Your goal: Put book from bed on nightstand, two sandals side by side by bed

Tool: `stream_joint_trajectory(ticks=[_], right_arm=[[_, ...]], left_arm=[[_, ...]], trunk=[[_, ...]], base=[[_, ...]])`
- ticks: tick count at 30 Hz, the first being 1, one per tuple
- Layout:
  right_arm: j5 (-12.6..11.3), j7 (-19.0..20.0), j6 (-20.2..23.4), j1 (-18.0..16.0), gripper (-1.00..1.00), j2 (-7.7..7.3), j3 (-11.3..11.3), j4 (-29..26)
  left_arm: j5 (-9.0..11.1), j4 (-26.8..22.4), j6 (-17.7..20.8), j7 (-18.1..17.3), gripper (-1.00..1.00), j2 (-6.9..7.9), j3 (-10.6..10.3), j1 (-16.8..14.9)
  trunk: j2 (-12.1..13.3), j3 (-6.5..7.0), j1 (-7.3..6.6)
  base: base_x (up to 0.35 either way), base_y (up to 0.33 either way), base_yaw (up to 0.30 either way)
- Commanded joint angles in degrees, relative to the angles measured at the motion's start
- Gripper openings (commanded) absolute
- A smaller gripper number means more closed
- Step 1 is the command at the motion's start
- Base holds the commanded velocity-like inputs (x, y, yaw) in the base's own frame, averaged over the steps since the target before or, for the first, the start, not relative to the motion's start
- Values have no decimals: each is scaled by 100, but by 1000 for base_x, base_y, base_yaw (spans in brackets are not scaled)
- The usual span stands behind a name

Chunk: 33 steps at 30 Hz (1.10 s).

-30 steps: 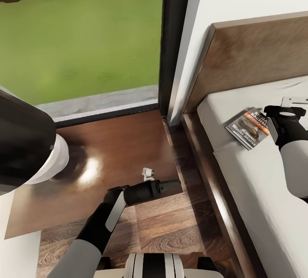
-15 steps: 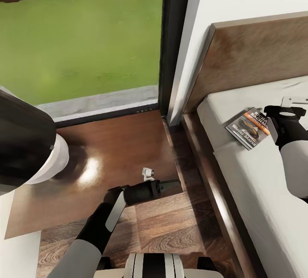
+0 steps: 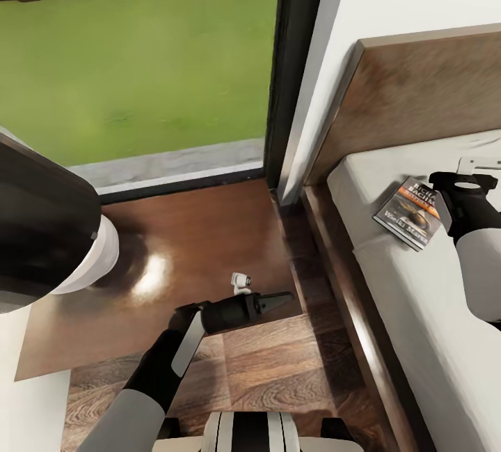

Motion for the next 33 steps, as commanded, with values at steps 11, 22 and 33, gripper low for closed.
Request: stream_joint_trajectory(ticks=[11,22,33], right_arm=[[39,10,41,-3,100,4,-19,-4],[43,10,41,-4,100,4,-19,-4],[37,10,41,-2,100,4,-19,-1]], left_arm=[[33,2,50,0,100,0,-4,-1],[35,6,49,0,100,0,-5,-5],[36,5,49,0,100,0,-5,-2]], trunk=[[-1,-3,0],[-1,-3,0],[-1,-3,0]], base=[[0,0,2],[0,0,0],[-49,0,0]])
